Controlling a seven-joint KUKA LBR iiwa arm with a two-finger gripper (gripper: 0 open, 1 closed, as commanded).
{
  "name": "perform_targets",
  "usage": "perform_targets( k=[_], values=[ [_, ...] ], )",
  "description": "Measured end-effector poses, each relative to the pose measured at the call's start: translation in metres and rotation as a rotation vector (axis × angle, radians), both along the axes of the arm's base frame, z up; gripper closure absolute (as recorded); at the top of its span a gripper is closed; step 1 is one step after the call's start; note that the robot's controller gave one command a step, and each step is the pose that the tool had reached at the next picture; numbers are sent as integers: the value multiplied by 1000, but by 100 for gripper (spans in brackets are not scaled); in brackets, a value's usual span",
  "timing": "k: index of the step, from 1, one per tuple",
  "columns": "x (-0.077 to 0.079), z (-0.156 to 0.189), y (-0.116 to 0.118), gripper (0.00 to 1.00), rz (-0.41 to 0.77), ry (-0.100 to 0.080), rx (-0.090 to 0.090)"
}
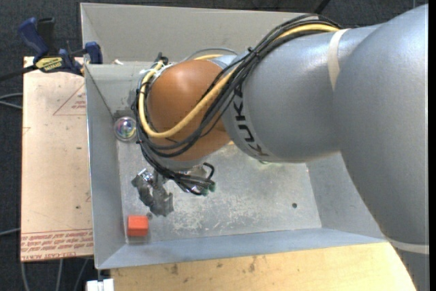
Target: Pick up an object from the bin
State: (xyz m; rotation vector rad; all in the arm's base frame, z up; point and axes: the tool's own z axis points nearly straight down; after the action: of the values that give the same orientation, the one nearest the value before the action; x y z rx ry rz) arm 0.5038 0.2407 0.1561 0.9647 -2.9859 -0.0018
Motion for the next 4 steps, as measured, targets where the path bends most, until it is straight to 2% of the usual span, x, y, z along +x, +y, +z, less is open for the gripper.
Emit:
perform_targets(
  k=[1,2,3,4],
  values=[
    [1,2,0,0,-2,-3,2],
    [-9,-82,10,0,138,1,-2],
    [-16,-84,8,0,243,-15,-3],
    [16,-86,4,0,640,-4,-2]
  ],
)
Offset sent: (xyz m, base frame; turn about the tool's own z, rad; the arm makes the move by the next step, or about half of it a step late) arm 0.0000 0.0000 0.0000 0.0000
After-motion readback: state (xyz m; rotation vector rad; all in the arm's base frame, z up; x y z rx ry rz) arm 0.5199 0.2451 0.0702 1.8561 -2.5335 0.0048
